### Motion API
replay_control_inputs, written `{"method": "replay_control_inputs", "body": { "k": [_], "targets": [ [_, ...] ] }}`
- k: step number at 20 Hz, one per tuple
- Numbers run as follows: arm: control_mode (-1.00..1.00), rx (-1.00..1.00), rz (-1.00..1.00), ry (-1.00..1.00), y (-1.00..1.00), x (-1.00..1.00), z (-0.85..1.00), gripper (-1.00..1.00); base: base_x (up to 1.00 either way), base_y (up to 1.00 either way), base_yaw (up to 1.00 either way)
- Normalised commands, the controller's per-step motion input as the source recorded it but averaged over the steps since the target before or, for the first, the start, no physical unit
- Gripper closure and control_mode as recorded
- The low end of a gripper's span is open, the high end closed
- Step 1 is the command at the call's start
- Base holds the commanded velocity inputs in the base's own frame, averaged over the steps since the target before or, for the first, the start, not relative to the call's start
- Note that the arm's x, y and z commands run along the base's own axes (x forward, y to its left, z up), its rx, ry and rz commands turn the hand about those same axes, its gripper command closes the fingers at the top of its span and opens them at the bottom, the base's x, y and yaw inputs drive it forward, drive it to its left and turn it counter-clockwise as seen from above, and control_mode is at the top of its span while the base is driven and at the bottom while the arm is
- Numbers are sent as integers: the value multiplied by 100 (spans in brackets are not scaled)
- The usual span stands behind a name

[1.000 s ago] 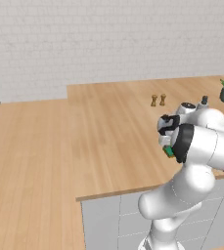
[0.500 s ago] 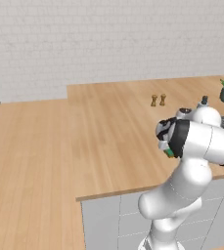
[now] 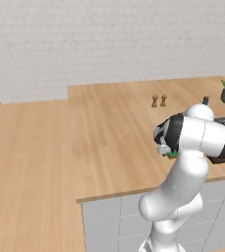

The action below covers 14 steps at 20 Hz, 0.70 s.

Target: Pick up the sponge from the counter and clean the cutting board by briefly scrubbing or pressing down on the cutting board. Once finished, release the sponge.

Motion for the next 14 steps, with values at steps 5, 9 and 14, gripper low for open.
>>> {"method": "replay_control_inputs", "body": {
  "k": [5, 9, 14],
  "targets": [
    [-100, 0, 4, 0, 0, 18, -21, -100, 0, 0, 0],
    [-100, 0, 2, 0, 0, 2, -3, 100, 0, 0, 0],
    [-100, 0, 0, 0, 0, -4, 3, 100, 0, 0, 0]
  ]
}}
